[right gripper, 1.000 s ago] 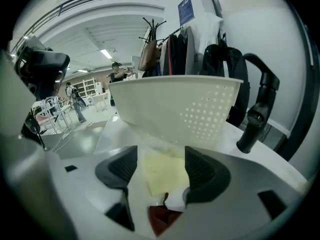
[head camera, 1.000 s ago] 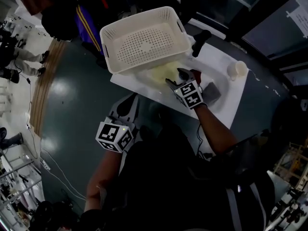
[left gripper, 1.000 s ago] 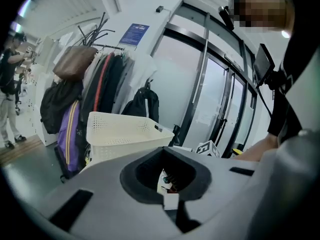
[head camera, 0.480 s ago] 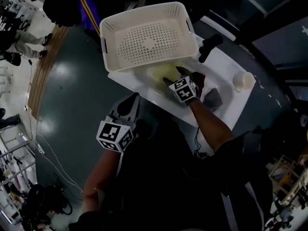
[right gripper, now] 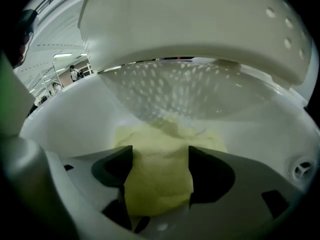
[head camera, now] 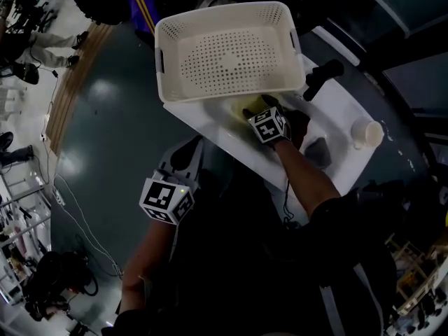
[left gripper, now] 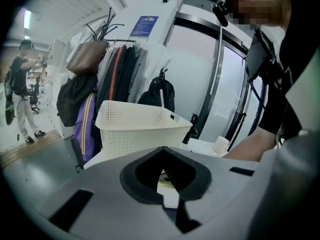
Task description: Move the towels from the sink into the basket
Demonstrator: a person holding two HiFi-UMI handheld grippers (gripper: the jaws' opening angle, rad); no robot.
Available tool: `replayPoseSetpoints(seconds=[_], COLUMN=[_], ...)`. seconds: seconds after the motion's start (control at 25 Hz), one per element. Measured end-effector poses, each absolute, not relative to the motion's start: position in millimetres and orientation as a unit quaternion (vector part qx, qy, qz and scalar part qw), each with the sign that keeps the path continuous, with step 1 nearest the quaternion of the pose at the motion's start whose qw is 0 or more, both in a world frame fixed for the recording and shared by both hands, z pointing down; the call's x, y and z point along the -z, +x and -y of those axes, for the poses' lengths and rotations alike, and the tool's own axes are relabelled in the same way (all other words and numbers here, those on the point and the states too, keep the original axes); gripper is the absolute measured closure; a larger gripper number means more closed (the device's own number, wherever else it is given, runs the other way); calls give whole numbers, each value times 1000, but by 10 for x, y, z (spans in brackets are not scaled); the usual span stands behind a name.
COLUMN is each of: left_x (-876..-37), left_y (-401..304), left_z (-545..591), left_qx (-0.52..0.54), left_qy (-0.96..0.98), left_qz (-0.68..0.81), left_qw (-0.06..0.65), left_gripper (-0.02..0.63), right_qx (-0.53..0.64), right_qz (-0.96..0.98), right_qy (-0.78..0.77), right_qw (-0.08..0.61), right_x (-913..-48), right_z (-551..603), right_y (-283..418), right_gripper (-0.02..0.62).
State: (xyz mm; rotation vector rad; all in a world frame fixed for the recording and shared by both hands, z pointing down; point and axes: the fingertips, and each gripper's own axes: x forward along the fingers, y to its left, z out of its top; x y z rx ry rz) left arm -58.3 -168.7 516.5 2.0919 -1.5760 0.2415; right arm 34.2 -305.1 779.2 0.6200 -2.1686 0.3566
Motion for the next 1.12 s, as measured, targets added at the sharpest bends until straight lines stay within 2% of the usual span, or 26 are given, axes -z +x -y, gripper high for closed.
replayPoseSetpoints(seconds=[0.24, 0.44, 0.64, 1.12], left_x=[-5140, -5131, -4910, -4591], left_y=[-638, -694, -756, -960], left_z=[1682, 1612, 1506, 1211], left_qx=[-88, -93, -96, -59], left_qy=[762, 757, 762, 780], left_qz=[590, 595, 597, 589], left_qw=[251, 254, 231, 205], left_gripper=[603, 601, 603, 603], right_qx=[-176, -175, -158, -162], right_qz=[866, 864, 854, 846], right_qy=[244, 225, 223, 262], right_qw=[400, 415, 442, 435], right_x=[-7863, -7869, -7832, -7301], right_z=[3052, 2913, 2829, 2636], right_y=[307, 266, 291, 355], right_gripper=[266, 410, 518, 535])
